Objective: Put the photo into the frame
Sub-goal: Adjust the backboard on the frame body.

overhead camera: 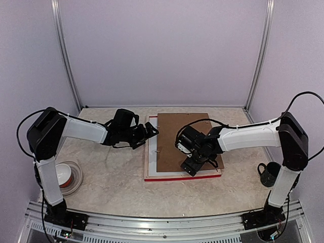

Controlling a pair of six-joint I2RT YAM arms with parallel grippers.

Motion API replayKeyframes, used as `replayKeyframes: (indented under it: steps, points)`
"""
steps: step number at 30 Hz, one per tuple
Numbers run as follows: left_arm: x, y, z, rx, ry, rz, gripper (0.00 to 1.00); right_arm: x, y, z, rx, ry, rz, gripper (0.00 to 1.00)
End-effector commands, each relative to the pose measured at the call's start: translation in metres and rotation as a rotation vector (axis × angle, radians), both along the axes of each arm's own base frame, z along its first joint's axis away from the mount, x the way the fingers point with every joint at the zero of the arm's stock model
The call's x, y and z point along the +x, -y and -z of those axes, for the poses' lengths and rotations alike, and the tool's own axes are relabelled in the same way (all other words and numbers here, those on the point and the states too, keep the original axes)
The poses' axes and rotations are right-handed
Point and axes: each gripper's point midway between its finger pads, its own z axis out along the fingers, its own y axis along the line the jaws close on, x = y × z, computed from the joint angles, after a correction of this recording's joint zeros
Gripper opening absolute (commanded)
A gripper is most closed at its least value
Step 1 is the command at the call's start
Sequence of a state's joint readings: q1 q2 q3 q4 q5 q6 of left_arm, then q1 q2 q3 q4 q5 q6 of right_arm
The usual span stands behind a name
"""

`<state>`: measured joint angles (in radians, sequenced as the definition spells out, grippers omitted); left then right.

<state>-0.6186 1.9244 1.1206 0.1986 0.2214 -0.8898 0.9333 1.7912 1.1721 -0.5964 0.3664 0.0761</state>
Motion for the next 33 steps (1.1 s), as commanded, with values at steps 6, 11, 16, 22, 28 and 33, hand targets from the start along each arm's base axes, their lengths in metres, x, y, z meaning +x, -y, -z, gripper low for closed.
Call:
replayKeyframes:
  steps: [6, 11, 16, 22, 28, 33]
  points:
    - [0.0, 0.002, -0.015, -0.03, 0.034, 0.008, 0.99, 0.009, -0.01, -0.003, 0.019, 0.037, 0.02, 0.99]
    - [0.0, 0.002, -0.016, -0.032, 0.036, 0.007, 0.99, 0.01, -0.01, -0.002, 0.016, 0.034, 0.022, 0.99]
    - [-0.001, 0.002, -0.018, -0.035, 0.039, 0.007, 0.99, 0.012, -0.013, -0.008, 0.032, 0.048, 0.025, 0.99]
    - [-0.002, 0.003, -0.019, -0.036, 0.039, 0.006, 0.99, 0.019, -0.011, -0.013, 0.027, 0.086, 0.054, 0.99]
    - [-0.003, 0.007, -0.023, -0.044, 0.046, 0.011, 0.99, 0.022, -0.013, -0.021, 0.061, 0.111, 0.074, 0.99]
    - [-0.002, 0.01, -0.032, -0.053, 0.06, 0.016, 0.99, 0.013, -0.02, -0.03, 0.118, 0.079, 0.03, 0.99]
